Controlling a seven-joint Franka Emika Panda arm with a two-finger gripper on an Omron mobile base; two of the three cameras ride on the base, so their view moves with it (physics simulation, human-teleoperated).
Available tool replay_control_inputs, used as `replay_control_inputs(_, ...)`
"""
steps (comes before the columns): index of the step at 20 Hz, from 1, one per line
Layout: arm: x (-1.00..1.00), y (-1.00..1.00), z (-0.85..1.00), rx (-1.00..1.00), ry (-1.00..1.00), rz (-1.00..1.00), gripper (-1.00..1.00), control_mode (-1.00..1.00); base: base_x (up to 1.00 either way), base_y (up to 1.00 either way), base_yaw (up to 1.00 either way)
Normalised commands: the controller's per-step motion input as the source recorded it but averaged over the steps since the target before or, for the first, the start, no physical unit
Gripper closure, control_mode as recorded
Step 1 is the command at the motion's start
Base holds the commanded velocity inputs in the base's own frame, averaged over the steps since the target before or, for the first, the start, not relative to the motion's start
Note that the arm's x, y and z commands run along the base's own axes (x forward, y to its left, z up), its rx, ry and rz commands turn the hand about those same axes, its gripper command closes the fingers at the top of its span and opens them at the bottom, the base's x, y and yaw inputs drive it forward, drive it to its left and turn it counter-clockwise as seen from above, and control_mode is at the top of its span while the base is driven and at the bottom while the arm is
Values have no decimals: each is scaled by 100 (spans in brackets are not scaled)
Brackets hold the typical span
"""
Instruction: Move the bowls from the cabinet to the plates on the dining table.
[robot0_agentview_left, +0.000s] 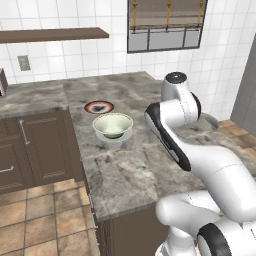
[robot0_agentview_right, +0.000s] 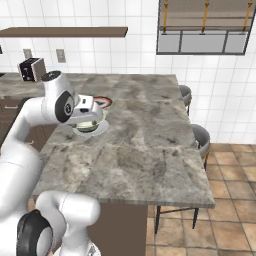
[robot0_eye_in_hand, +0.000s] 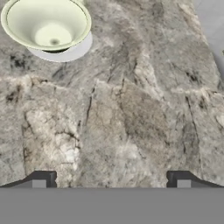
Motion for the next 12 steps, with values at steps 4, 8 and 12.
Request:
replay_control_inputs(4,-35,-18,22,1,-10,-12,-100,-100,0,0,0)
replay_control_inputs(8,-39,-19,22,1,-15,-6,-100,-100,0,0,0)
replay_control_inputs(12,-33,-11,21,7,-16,-2,-100,-100,0,0,0)
